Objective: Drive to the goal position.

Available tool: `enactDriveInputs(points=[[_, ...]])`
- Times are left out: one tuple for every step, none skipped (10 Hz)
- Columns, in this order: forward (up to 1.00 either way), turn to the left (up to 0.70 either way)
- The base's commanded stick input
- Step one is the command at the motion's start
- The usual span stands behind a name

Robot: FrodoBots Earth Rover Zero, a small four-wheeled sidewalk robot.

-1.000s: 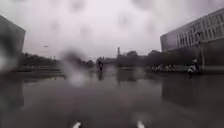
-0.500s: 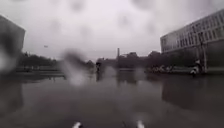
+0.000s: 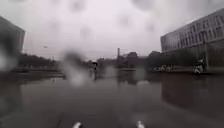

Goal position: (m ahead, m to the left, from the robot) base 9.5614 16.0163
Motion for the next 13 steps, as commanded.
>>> enactDriveInputs(points=[[0.70,0.01],[0.70,0.01],[0.70,0.01],[0.70,0.01],[0.70,0.01],[0.70,0.01],[0.70,0.01],[0.70,0.01],[0.70,0.01],[0.70,0.01],[0.70,0.01],[0.70,0.01],[0.70,0.01]])
